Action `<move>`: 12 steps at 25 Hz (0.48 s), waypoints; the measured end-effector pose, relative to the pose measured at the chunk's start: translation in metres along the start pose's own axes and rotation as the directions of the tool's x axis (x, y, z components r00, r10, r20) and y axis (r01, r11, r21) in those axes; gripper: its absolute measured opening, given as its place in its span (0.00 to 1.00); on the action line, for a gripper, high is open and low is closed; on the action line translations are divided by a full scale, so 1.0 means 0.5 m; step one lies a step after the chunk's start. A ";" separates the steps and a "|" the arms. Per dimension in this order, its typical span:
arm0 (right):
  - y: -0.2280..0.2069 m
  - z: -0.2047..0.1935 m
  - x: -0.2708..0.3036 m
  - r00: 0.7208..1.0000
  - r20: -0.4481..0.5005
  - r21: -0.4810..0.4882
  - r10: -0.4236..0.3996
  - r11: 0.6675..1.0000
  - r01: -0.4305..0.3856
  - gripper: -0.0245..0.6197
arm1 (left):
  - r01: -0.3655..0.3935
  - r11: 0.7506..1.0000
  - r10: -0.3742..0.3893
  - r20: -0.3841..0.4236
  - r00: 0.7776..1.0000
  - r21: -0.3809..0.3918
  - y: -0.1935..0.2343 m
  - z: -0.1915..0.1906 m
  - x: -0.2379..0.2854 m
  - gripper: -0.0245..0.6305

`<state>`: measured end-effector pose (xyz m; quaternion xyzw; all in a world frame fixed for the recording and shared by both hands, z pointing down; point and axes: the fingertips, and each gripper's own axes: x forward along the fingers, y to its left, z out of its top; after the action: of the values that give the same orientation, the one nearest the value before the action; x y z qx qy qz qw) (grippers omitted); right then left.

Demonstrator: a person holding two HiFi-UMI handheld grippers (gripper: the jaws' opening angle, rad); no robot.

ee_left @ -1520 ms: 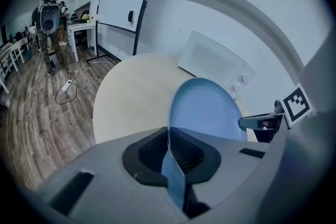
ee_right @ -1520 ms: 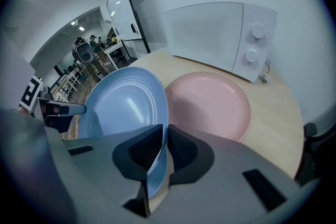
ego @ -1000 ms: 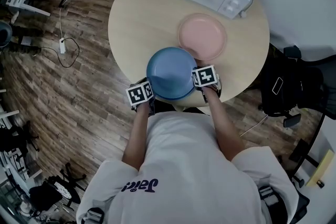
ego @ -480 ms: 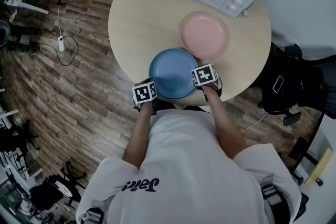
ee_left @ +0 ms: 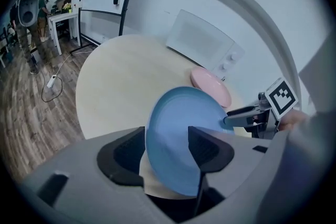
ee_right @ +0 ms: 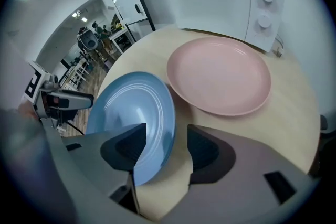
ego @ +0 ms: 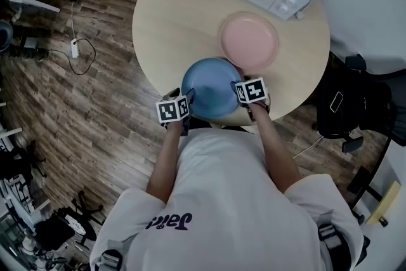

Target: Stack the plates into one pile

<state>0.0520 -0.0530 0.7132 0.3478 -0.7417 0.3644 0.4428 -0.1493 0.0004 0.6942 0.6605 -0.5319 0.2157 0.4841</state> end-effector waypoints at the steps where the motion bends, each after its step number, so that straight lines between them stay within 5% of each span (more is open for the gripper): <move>1: -0.001 0.000 -0.001 1.000 0.008 0.025 0.015 1.000 -0.015 0.40 | 0.000 1.000 0.000 -0.006 1.000 -0.003 0.004 -0.002 0.002 0.41; 6: -0.006 -0.005 0.002 0.993 0.064 0.144 0.102 0.983 -0.110 0.40 | -0.012 0.999 0.011 -0.026 1.000 -0.052 0.031 -0.011 0.012 0.41; 12: -0.013 -0.033 0.025 0.968 0.173 0.340 0.180 0.912 -0.230 0.40 | 0.047 0.980 -0.055 -0.039 0.998 -0.192 0.037 -0.038 0.034 0.41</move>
<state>0.0596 -0.0449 0.7320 0.3668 -0.7245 0.5125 0.2791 -0.1560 0.0091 0.7235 0.6195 -0.5222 0.1659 0.5622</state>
